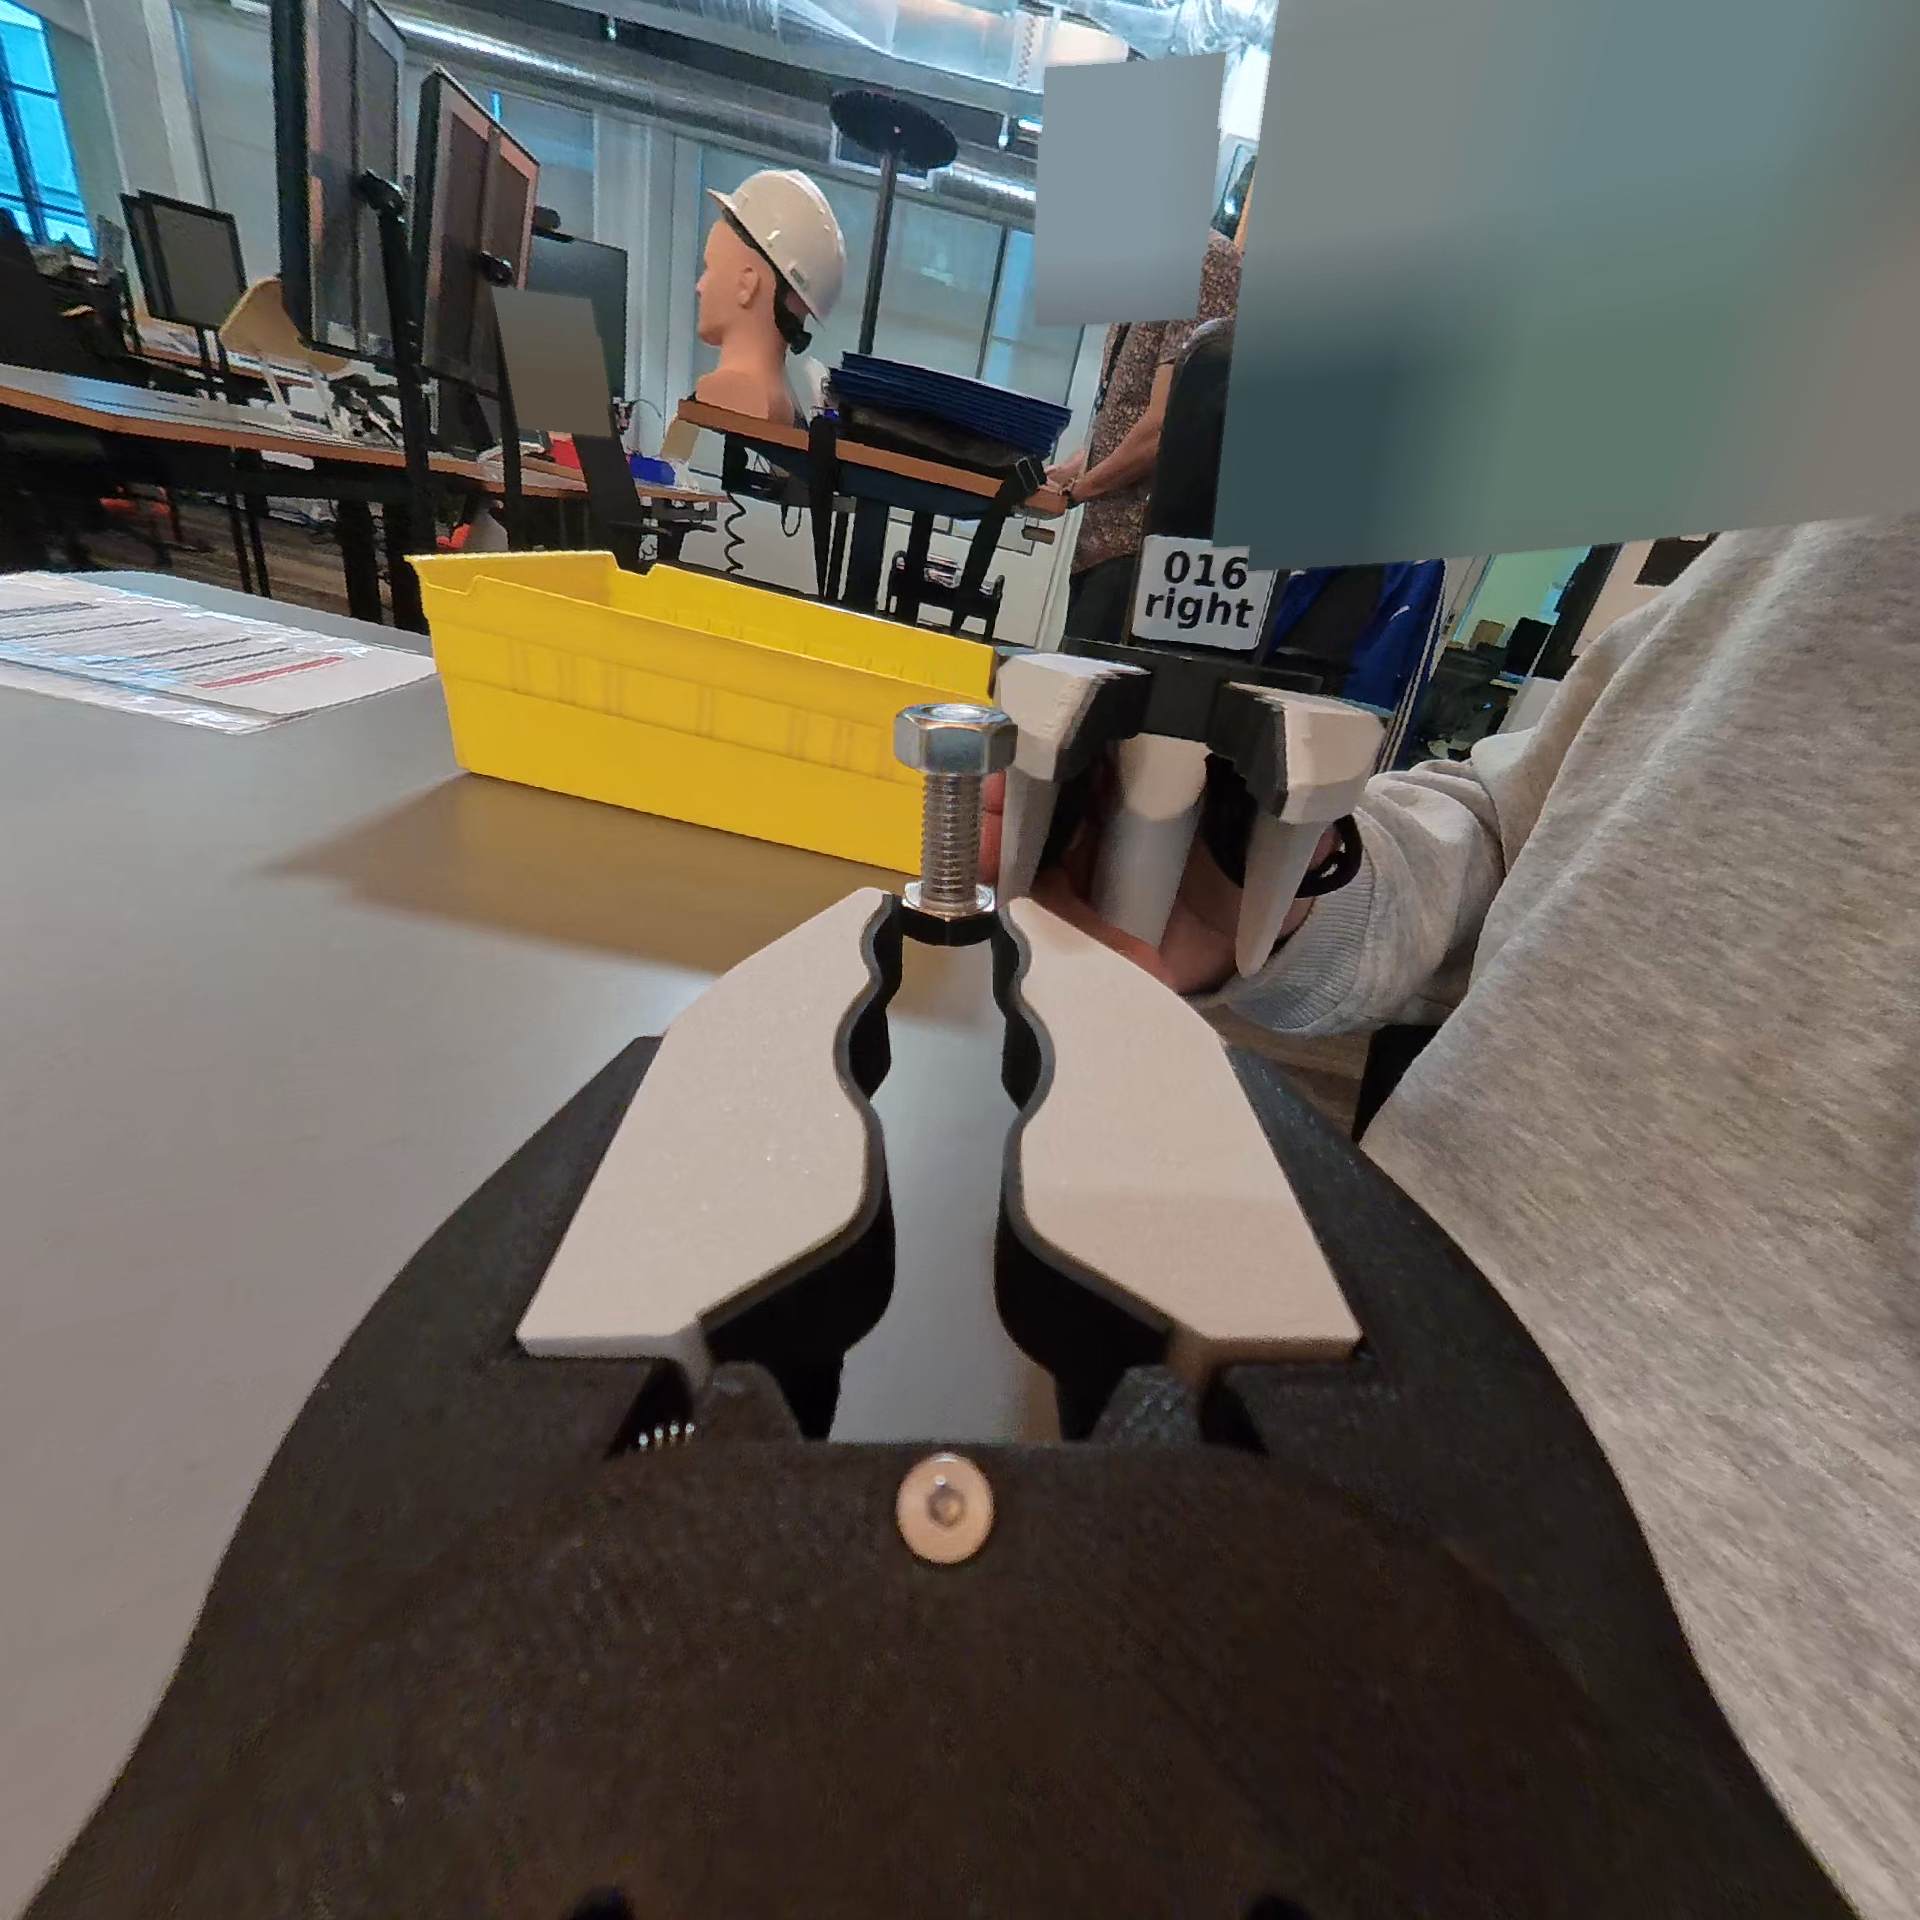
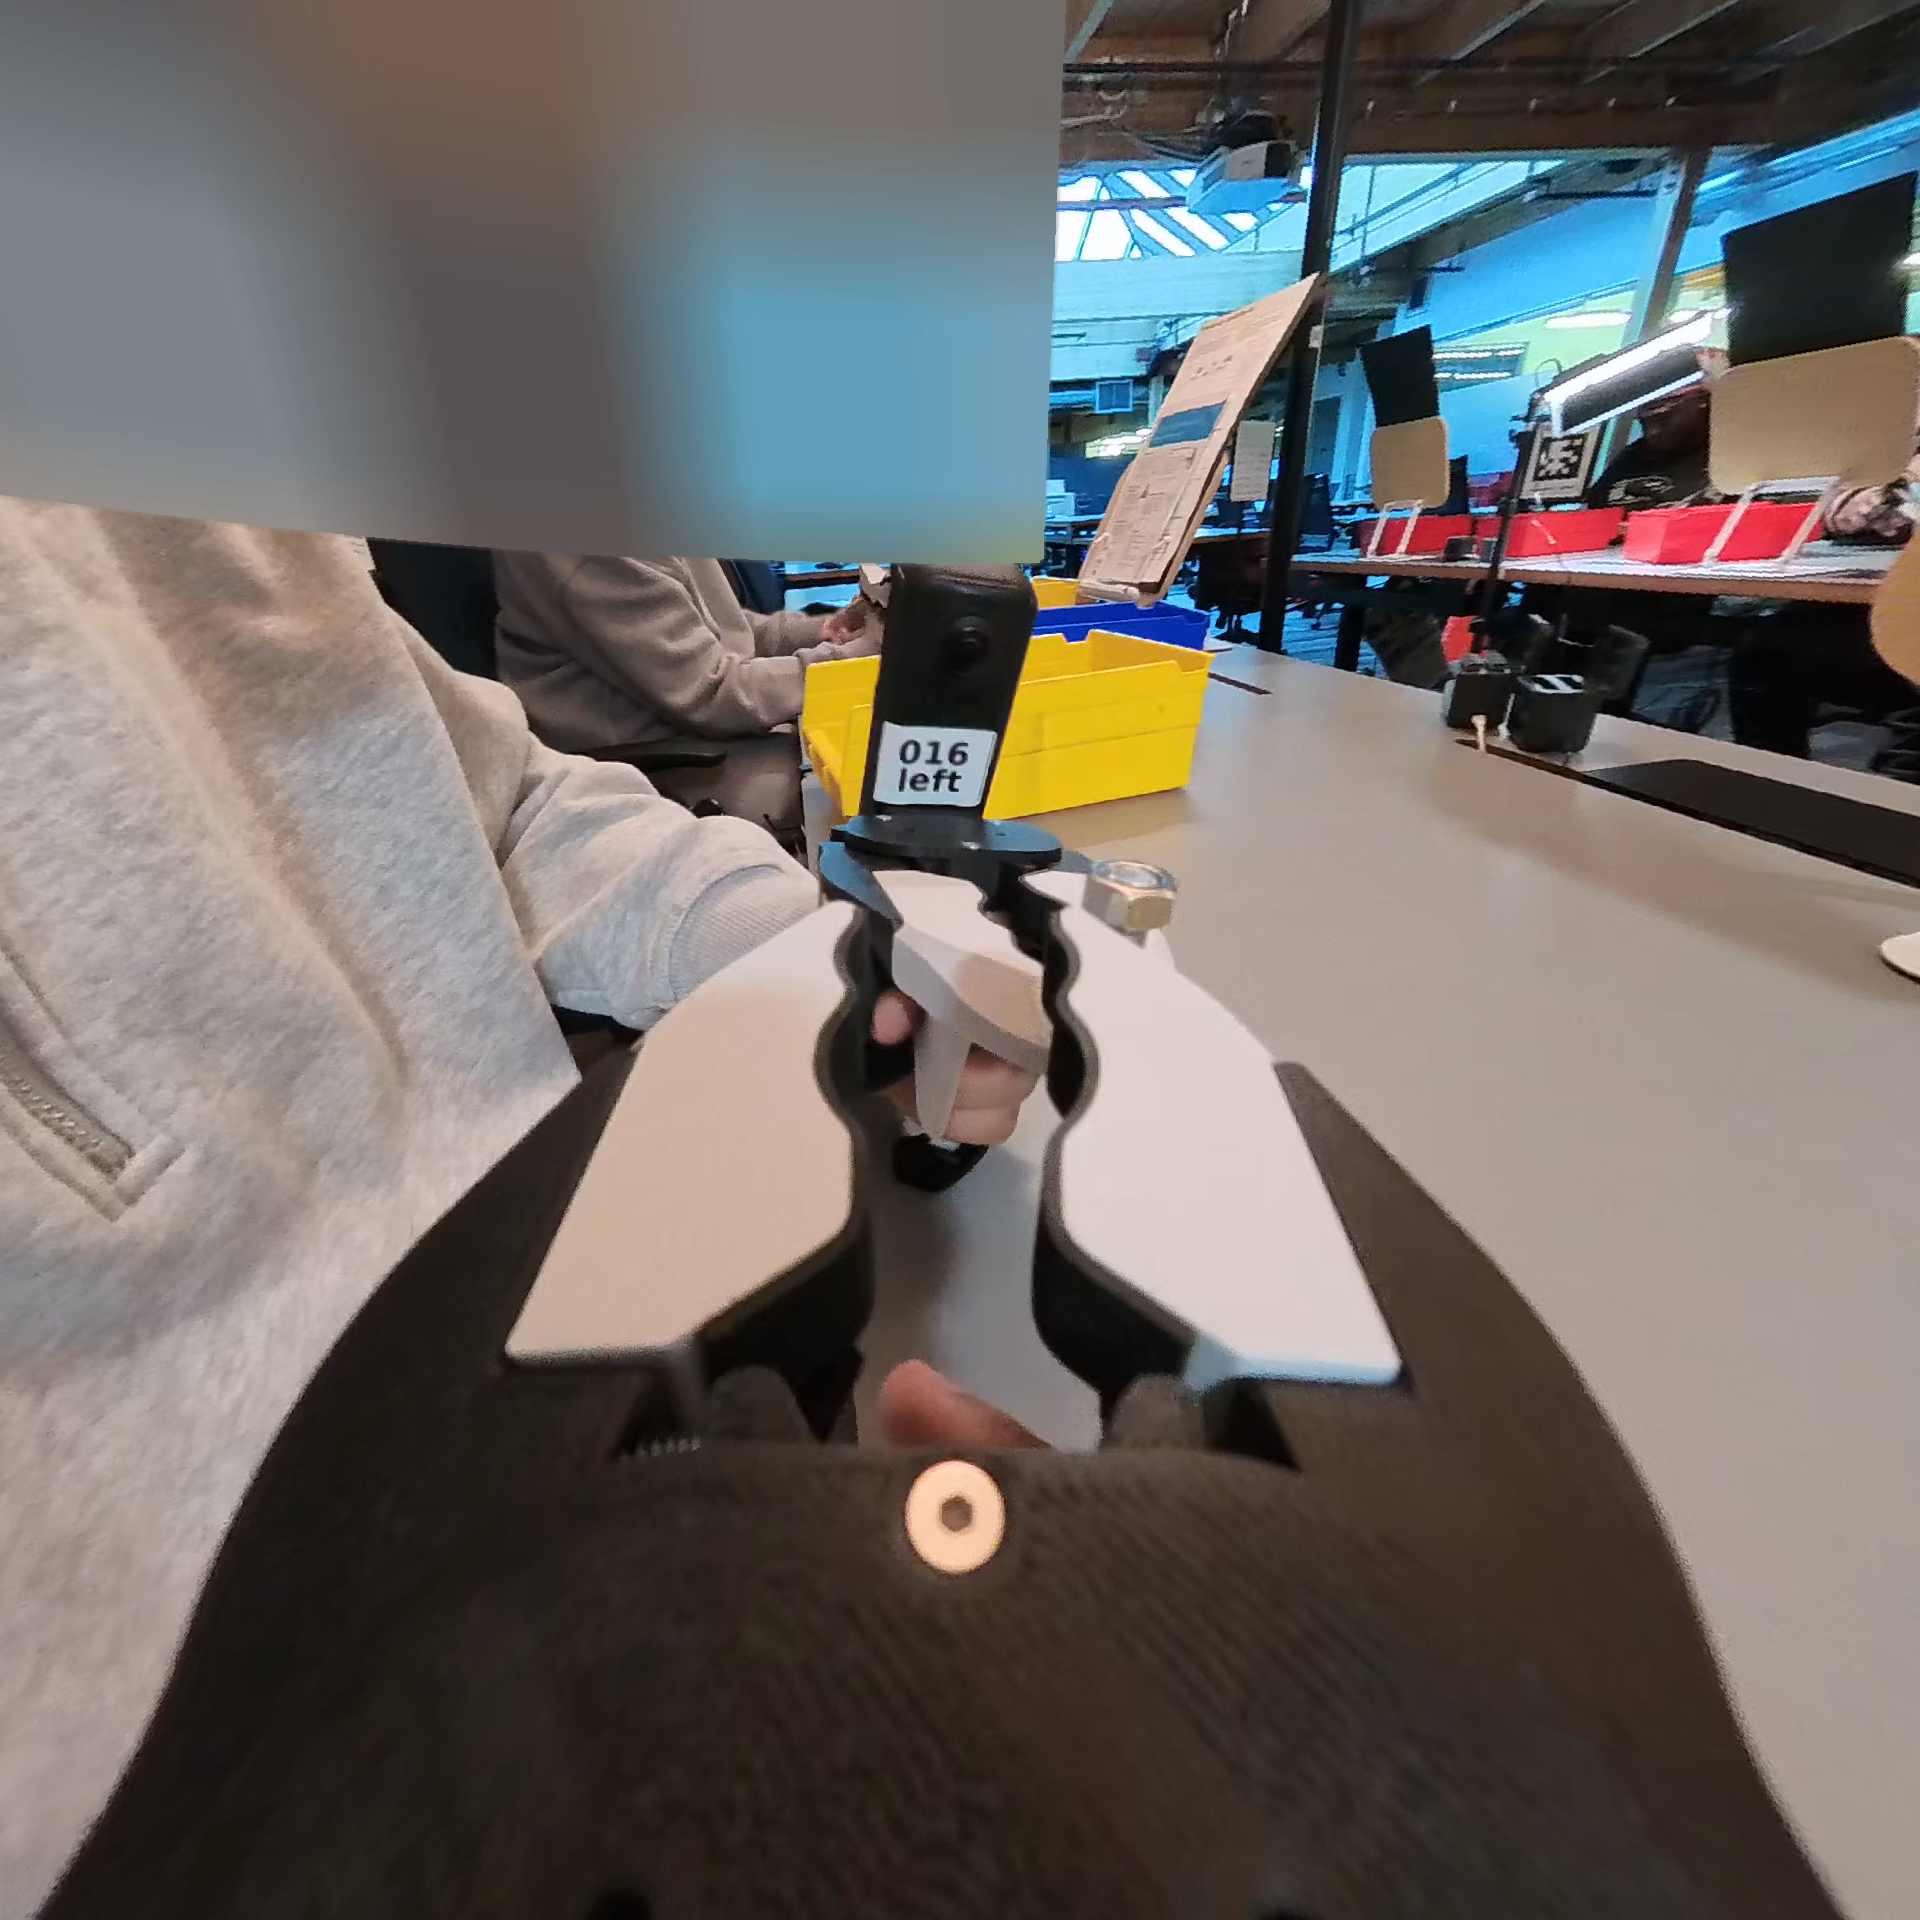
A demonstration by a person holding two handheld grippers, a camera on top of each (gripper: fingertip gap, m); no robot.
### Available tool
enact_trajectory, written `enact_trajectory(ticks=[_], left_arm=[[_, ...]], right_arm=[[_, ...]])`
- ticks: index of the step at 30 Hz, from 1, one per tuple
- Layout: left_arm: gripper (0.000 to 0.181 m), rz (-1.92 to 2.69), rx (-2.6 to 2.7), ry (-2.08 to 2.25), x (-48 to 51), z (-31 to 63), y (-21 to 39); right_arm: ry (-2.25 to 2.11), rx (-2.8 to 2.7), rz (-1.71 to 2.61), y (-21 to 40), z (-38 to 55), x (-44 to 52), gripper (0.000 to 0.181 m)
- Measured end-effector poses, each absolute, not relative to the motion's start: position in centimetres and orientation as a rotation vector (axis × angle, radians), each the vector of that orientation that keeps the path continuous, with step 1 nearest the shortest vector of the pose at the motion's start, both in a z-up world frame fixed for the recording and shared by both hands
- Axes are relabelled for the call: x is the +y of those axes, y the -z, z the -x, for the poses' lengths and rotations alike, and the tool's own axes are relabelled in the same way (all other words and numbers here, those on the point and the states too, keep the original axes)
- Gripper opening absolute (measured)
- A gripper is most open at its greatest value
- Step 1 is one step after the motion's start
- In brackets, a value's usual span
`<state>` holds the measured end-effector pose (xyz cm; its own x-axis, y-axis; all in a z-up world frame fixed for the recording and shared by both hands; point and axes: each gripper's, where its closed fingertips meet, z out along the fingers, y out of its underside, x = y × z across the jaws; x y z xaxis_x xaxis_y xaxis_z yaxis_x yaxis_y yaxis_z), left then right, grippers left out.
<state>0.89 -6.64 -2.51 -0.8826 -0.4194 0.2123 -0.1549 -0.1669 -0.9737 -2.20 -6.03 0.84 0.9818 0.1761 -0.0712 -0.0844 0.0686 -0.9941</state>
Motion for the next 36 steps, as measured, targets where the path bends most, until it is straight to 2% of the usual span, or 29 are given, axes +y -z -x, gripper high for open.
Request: enact_trajectory(ticks=[2,9,15,18,25,28,31,36], left_arm=[[0.017,0.673,1.898,2.175,-6.6,-0.9,2.5],[0.017,0.667,1.903,2.173,-6.7,-0.9,2.5],[0.017,0.675,1.900,2.176,-6.6,-0.9,2.5],[0.017,0.672,1.901,2.175,-6.6,-0.9,2.5],[0.017,0.668,1.904,2.172,-6.7,-0.8,2.6],[0.017,0.669,1.905,2.173,-6.7,-0.8,2.6],[0.017,0.674,1.902,2.178,-6.6,-0.8,2.6],[0.017,0.672,1.903,2.178,-6.6,-0.7,2.6]], right_arm=[[-0.176,-0.067,1.486,-0.9,1.9,-6.0,0.034],[-0.168,-0.016,1.464,-1.0,1.2,-5.9,0.057],[-0.178,-0.084,1.490,-0.7,2.3,-5.8,0.041],[-0.153,-0.075,1.488,-0.8,2.0,-5.9,0.042],[-0.144,-0.028,1.465,-1.0,1.3,-5.8,0.063],[-0.159,-0.052,1.473,-0.9,1.8,-5.8,0.060],[-0.157,-0.079,1.472,-1.1,2.1,-6.0,0.045],[-0.139,-0.045,1.461,-1.2,1.4,-6.1,0.047]])
